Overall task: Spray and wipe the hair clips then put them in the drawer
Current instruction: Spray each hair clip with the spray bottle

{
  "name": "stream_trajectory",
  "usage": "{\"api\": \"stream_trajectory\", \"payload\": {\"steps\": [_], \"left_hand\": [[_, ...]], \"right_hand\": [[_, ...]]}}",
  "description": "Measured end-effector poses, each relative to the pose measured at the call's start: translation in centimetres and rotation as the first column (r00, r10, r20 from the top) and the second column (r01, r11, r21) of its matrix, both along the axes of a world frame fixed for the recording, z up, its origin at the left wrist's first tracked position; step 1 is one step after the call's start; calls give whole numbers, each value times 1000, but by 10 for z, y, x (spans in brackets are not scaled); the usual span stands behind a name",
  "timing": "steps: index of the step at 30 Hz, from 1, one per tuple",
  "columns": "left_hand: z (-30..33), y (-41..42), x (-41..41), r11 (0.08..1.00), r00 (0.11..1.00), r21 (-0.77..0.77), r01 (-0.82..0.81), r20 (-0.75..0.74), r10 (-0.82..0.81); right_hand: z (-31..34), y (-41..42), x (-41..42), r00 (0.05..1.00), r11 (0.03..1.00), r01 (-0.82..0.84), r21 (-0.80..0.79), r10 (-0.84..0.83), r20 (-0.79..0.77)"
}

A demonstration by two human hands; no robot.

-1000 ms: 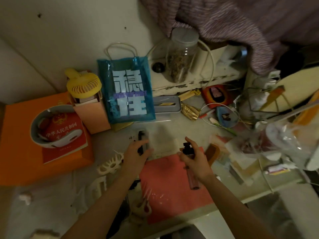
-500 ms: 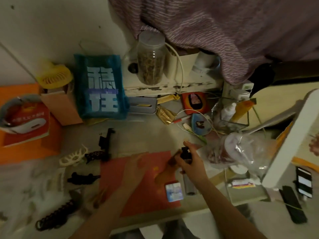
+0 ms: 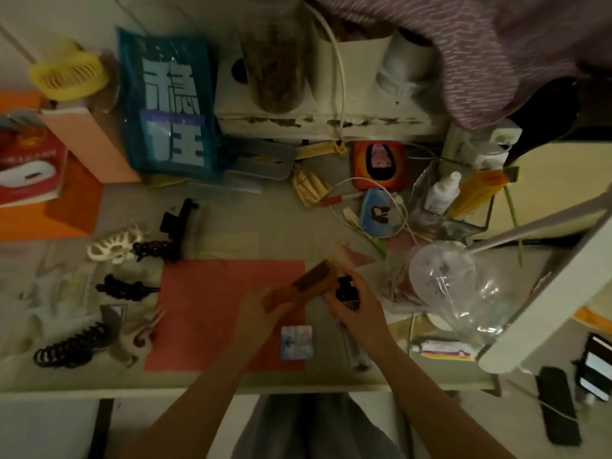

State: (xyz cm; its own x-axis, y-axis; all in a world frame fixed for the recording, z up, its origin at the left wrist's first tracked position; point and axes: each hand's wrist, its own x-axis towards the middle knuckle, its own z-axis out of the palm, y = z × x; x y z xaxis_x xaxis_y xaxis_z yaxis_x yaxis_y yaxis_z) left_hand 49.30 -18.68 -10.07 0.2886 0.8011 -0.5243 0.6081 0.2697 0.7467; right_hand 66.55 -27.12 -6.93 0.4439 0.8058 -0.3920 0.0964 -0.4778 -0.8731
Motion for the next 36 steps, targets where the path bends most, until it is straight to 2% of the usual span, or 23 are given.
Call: {"api": "stream_trajectory", "payload": {"steps": [3, 9, 17, 22, 32, 36], "left_hand": [[-11, -4, 4, 1000, 1000, 20, 20, -1, -20], [-27, -7, 5, 988, 992, 146, 49, -118, -31], [-34, -8, 10, 984, 974, 126, 125, -204, -97], [-37, -11, 14, 978, 963, 182, 103, -265, -52], [-32, -8, 20, 976, 967, 213, 52, -257, 5], [-32, -6, 16, 992, 984, 124, 34, -178, -11]], "right_hand": [[-9, -6, -1, 1000, 999, 21, -41, -21, -3], [-24, -18, 1, 1000, 994, 20, -103, -21, -1], [-31, -22, 2, 998, 989, 60, -135, -59, 10], [-35, -23, 0, 997, 986, 77, -145, -76, 7], [-33, -23, -3, 995, 987, 101, -127, -101, 6], [-28, -27, -4, 994, 989, 104, -102, -106, -12]]}}
